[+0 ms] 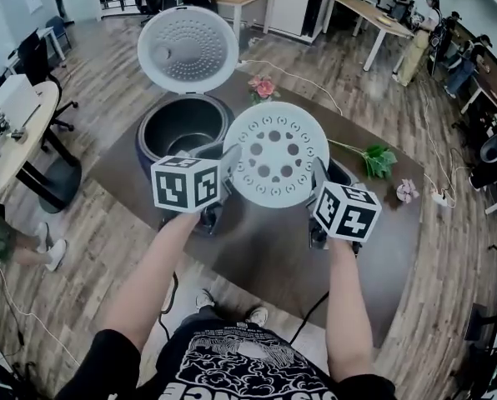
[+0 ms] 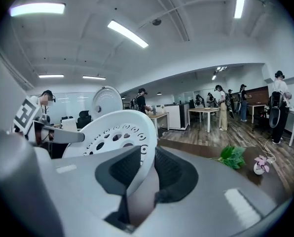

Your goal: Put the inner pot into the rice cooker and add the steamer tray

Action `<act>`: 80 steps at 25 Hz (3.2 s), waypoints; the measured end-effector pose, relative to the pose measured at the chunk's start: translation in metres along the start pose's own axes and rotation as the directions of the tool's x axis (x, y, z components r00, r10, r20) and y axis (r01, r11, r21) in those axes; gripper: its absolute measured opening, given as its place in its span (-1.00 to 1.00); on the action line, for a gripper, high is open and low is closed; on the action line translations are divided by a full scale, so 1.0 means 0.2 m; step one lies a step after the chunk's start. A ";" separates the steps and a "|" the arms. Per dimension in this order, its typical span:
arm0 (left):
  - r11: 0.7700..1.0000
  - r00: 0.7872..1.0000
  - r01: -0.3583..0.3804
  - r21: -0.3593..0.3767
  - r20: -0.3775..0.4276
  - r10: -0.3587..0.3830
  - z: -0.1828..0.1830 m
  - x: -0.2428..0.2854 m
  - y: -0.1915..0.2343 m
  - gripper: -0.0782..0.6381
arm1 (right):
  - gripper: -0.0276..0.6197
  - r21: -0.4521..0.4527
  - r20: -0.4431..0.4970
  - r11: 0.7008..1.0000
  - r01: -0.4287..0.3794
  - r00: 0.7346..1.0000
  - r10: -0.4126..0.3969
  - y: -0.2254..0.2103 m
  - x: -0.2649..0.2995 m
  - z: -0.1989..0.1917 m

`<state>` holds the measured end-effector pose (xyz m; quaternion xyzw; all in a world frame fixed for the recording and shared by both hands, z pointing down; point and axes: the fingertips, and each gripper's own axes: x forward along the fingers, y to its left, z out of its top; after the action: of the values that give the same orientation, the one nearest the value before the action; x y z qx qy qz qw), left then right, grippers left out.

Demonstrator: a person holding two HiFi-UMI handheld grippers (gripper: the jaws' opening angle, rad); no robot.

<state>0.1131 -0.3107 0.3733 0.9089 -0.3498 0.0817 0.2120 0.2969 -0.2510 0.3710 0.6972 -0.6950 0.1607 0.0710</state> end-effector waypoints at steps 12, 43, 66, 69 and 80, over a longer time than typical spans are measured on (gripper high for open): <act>0.994 0.988 -0.106 -0.037 0.113 0.110 0.25 -0.31 0.34 -0.51 | -0.65 -0.064 0.040 0.987 -0.148 0.988 0.150 0.46 0.19 0.26; 0.990 0.992 -0.114 -0.087 0.049 0.119 0.28 -0.34 1.06 -0.51 | -0.65 -0.023 -0.060 0.991 -0.129 0.990 0.128 0.95 0.71 0.15; 0.989 0.989 -0.149 0.011 -0.023 0.149 0.20 -0.24 1.11 -0.48 | -0.56 -0.103 -0.143 0.992 -0.069 0.988 0.054 0.90 0.80 0.03; 0.988 0.988 -0.154 0.014 -0.032 0.154 0.19 -0.24 1.12 -0.46 | -0.56 -0.131 -0.140 0.989 -0.061 0.989 0.043 0.90 0.81 0.04; 0.986 0.986 -0.167 0.018 -0.024 0.167 0.18 -0.22 1.11 -0.42 | -0.56 -0.148 -0.128 0.987 -0.066 0.991 0.047 0.88 0.81 0.02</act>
<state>-0.0684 -0.4488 0.4002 0.8769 -0.4214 0.1137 0.2014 0.1196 -0.4104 0.3969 0.6583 -0.7191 0.1521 0.1624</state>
